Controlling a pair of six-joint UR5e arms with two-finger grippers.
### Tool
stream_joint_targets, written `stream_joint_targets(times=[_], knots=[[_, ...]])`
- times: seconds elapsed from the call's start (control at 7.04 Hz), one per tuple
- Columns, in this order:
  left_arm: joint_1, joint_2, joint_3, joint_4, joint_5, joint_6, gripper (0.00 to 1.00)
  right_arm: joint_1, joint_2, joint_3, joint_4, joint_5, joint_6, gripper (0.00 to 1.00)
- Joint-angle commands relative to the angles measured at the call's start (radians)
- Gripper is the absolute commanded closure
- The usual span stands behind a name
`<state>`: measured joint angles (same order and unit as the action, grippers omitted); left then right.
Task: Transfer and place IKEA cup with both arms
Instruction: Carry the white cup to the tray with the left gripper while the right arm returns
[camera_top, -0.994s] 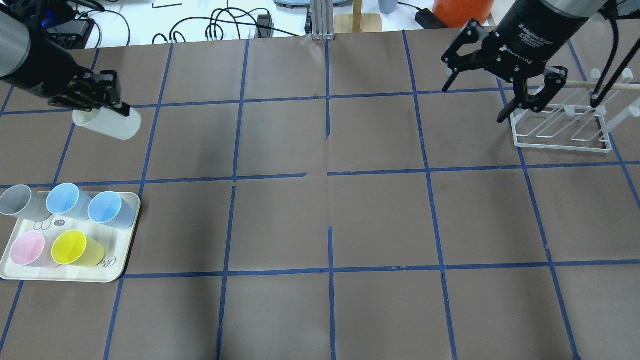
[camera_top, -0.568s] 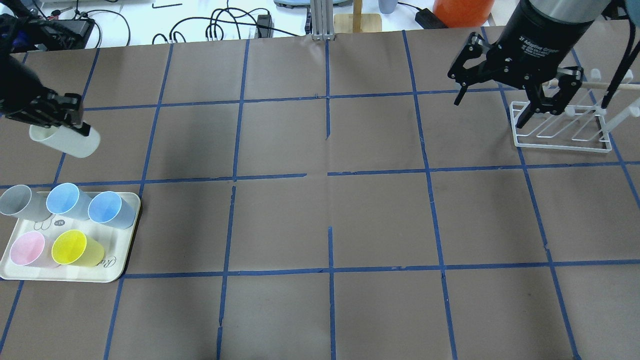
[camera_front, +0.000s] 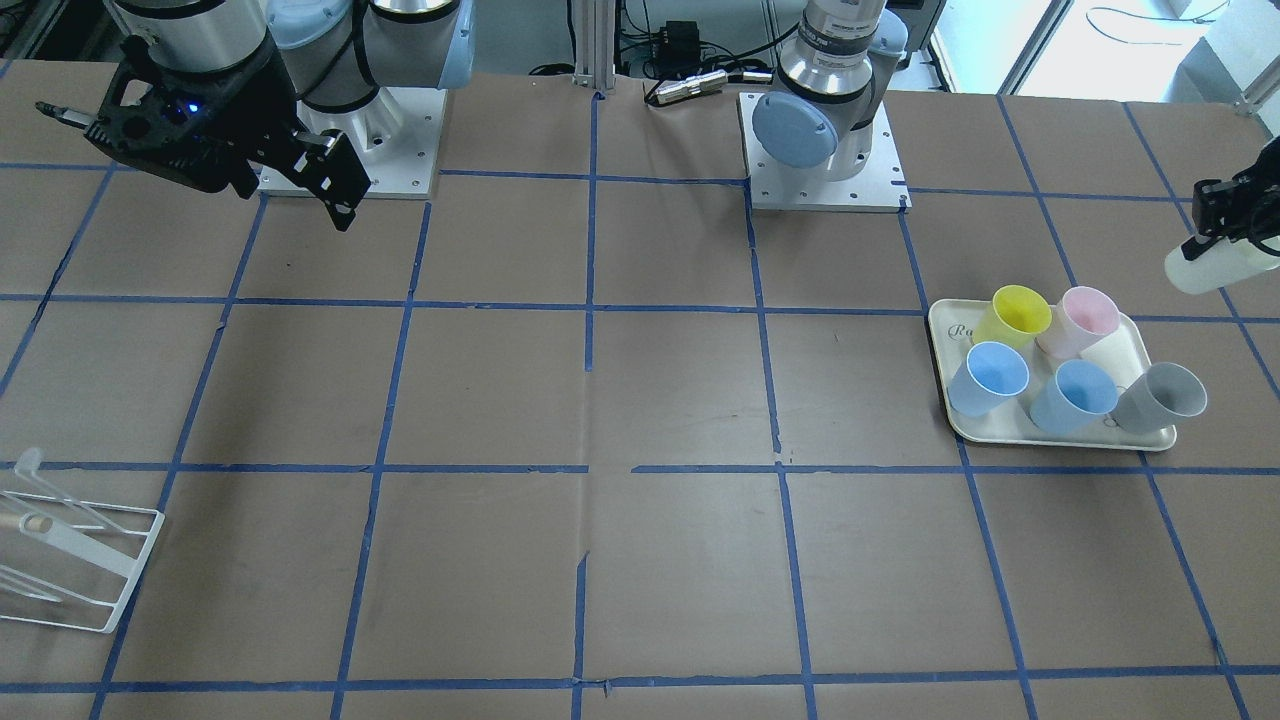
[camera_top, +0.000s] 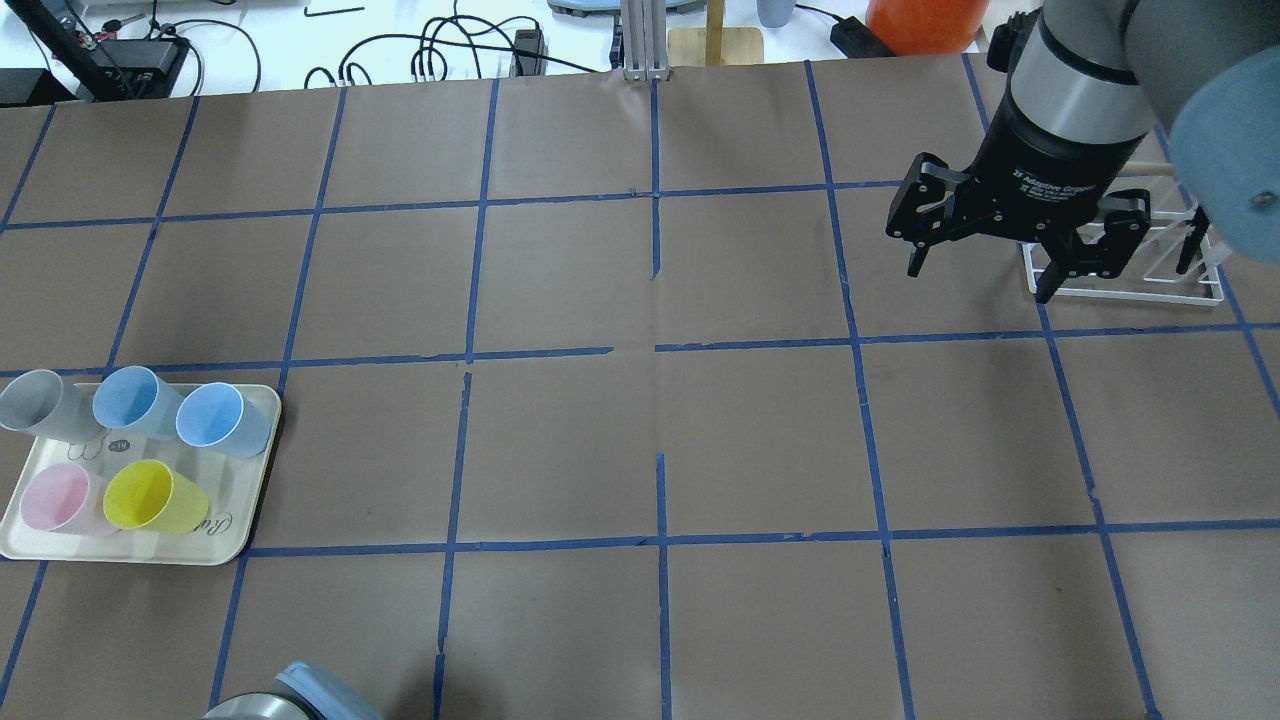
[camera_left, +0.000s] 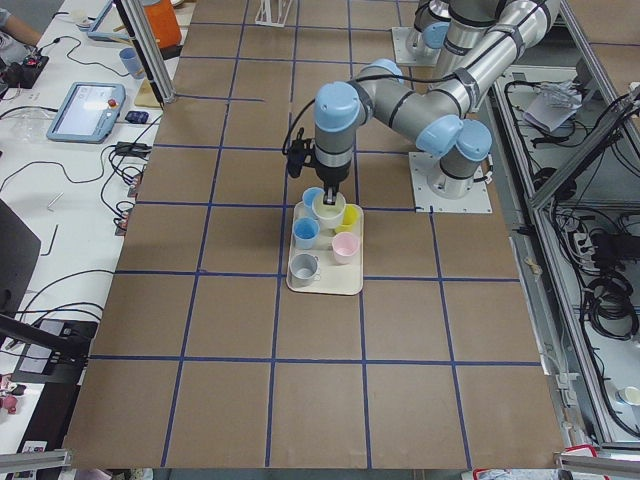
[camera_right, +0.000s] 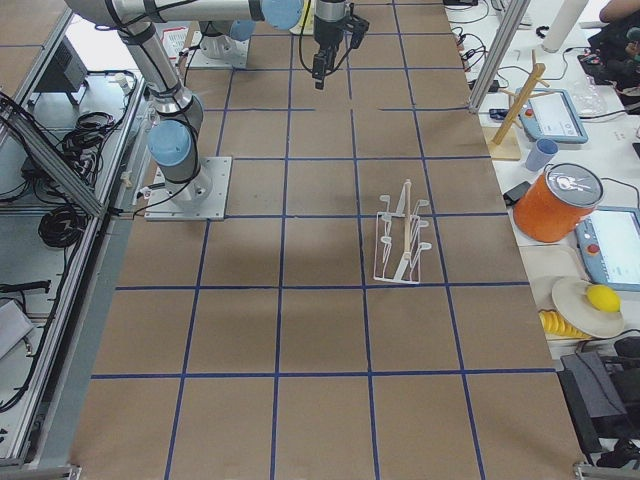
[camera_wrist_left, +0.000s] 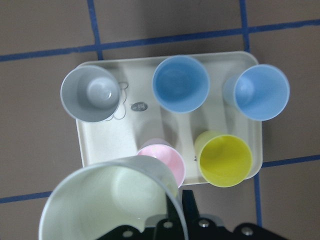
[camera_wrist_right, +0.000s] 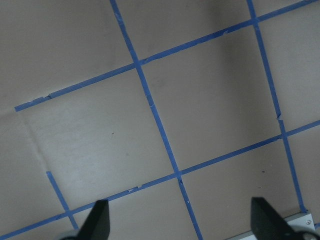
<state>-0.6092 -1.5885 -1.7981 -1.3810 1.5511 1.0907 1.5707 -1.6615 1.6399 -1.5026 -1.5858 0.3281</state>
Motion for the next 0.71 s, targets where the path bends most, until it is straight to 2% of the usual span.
stream_joint_targets(times=[0.0,0.14,0.57], knots=[[0.087,-0.051,-0.088,0.144,-0.005,0.076,0.95,0.000,0.002,0.009,-0.002,0.036,-0.100,0.00],[0.123,-0.076,-0.110,0.190,-0.017,0.113,0.95,-0.008,0.002,0.011,0.005,0.033,-0.147,0.00],[0.127,-0.139,-0.115,0.220,-0.036,0.231,0.95,-0.003,-0.001,0.012,0.013,0.018,-0.133,0.00]])
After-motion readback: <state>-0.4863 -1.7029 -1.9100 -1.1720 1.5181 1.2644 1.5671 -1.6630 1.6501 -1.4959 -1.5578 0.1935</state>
